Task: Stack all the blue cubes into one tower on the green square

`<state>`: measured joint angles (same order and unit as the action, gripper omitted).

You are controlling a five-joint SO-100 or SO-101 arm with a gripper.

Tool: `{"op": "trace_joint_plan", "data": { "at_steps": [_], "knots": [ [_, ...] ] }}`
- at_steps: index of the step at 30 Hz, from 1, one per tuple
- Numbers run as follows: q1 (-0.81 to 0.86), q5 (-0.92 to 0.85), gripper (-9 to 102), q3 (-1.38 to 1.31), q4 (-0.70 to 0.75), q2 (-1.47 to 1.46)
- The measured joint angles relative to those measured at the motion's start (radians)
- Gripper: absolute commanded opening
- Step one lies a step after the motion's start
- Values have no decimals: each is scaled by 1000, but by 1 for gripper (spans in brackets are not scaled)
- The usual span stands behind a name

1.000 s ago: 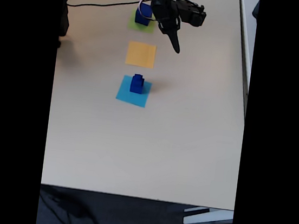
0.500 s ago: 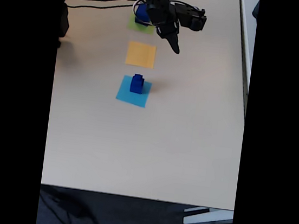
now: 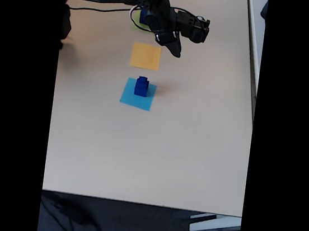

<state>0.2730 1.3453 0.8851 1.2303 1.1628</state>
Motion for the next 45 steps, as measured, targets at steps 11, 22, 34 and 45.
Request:
{"op": "trace_joint_plan", "data": {
  "at_steps": [11, 22, 34, 45],
  "knots": [
    [9, 46, 28, 152, 38, 64],
    [49, 38, 22, 295, 38, 117],
    [121, -43, 21, 313, 38, 117],
    [146, -78, 20, 333, 64, 117]
  ]
}}
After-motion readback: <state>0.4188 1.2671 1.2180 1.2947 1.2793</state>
